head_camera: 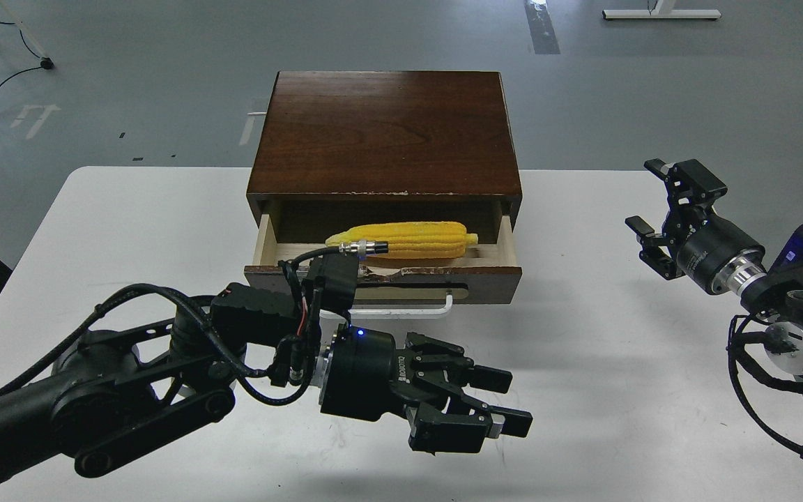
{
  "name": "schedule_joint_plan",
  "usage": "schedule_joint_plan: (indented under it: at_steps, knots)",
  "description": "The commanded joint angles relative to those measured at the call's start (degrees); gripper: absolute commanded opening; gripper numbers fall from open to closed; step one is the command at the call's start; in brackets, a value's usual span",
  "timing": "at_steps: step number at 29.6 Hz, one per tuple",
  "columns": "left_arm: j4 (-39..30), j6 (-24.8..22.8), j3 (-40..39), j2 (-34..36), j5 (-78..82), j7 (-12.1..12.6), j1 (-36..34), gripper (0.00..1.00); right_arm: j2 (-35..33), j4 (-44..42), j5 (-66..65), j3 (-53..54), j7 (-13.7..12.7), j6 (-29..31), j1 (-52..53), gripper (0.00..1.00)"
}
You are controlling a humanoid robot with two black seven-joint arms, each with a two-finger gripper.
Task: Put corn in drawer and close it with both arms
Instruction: 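Bring the left gripper down in front of the drawer front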
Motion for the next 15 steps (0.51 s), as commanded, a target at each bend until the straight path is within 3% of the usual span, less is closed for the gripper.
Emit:
schedule_joint_plan:
  at_steps: [1,10,15]
  knots:
    - [2.32,0.66,-1.18,0.94,-3.52,0.0,5.51,0.0,0.0,0.0,0.0,0.0,0.0,-0.01,-0.14,0.99]
    - [8.21,4.71,-1.54,6.91,-20.92,0.66,6.48,0.0,0.0,0.09,-0.09,-0.09,0.0,0.08,-0.49,0.99]
    - [9.53,4.97,-1.54,8.24,-22.26,0.66,6.57,0.0,0.09,0.09,-0.09,-0.09,0.0,0.08,-0.58,0.99]
